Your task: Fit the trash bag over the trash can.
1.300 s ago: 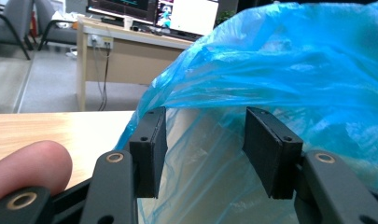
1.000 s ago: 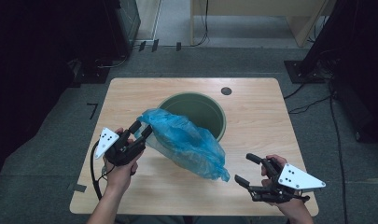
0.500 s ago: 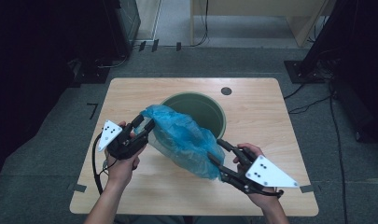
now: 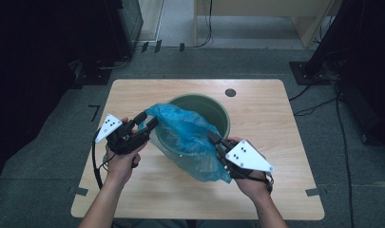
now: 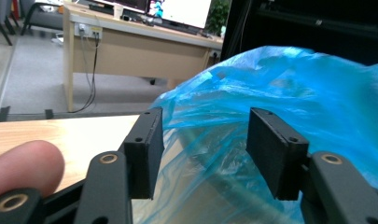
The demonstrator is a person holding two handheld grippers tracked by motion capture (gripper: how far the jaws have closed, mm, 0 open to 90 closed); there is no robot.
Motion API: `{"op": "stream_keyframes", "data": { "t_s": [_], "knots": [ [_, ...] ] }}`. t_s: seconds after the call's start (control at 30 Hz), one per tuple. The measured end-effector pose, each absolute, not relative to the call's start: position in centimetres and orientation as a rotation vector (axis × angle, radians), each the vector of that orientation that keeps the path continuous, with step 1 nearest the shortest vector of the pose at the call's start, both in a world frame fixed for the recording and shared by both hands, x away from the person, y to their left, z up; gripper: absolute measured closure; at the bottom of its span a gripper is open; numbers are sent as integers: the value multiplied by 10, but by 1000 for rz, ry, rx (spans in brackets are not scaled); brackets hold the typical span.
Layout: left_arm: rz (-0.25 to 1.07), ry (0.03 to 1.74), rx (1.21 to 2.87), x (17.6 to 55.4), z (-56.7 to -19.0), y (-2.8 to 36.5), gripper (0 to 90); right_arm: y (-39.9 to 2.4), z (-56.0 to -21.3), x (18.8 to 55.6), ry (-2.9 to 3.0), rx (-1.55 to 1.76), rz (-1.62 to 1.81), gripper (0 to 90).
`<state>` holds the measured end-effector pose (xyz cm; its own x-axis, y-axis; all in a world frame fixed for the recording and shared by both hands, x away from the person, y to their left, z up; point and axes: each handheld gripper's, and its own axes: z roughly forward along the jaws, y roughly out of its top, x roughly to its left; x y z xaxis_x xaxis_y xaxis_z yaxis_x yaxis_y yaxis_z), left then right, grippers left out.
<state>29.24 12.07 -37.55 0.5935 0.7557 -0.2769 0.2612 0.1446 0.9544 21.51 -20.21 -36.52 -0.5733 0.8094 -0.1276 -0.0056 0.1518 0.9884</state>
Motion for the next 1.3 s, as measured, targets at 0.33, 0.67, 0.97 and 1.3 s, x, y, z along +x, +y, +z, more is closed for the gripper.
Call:
{"op": "stream_keyframes", "data": {
  "t_s": [0.33, 0.67, 0.97, 1.3],
  "knots": [
    [446, 832, 1477, 265, -381, 113, 282, -210, -368, 241, 1645, 1035, 1581, 900],
    [453, 805, 1558, 258, -387, 99, 379, -199, -368, 239, 1674, 1025, 1595, 900],
    [459, 797, 1551, 258, -389, 109, 900, -206, -369, 243, 1644, 1066, 1577, 900],
    [479, 868, 1640, 271, -414, 116, 900, -240, -379, 266, 1572, 1229, 1475, 900]
  ]
}}
